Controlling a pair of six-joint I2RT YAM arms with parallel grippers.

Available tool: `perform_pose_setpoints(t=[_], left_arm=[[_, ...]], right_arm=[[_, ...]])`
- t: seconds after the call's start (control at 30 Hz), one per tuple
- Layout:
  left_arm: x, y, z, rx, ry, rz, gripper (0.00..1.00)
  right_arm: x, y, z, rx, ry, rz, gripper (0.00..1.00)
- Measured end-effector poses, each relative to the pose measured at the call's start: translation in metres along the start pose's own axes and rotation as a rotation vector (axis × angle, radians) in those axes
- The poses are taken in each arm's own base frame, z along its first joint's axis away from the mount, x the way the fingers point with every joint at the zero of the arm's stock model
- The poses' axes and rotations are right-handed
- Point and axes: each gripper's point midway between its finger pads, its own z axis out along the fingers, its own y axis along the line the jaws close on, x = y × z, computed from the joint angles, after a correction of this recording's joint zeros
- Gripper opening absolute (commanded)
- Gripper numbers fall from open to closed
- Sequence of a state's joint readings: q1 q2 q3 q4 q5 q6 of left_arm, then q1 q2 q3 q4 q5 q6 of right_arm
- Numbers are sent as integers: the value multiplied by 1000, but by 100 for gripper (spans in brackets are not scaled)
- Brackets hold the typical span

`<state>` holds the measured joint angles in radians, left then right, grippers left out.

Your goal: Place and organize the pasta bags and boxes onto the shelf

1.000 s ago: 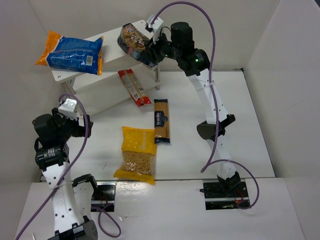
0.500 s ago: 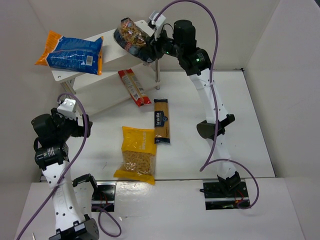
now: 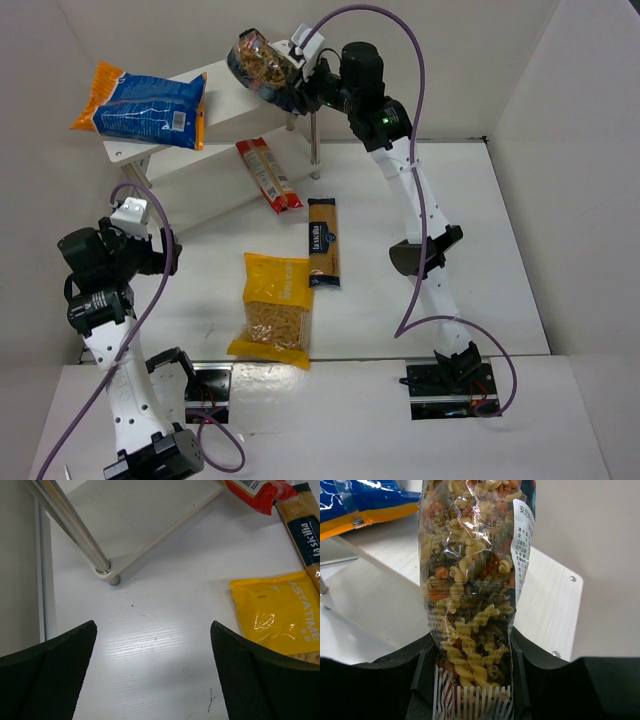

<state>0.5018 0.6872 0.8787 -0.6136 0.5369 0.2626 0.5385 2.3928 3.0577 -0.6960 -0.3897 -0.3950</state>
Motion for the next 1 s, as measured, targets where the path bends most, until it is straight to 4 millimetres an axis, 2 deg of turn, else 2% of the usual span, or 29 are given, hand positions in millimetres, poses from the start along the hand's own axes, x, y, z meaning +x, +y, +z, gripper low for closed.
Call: perform_pose_setpoints(t=[0.4, 0.8, 1.0], left_arm=[[1, -1, 2, 11, 5, -7, 100], [2, -2, 1, 16, 9, -9, 100], [3, -3, 1, 21, 9, -8, 100]], right_arm=[[-16, -15, 3, 78, -43, -145, 0], [-40, 13, 20, 110, -48, -450, 0], [-43, 15, 31, 157, -45, -590, 0]])
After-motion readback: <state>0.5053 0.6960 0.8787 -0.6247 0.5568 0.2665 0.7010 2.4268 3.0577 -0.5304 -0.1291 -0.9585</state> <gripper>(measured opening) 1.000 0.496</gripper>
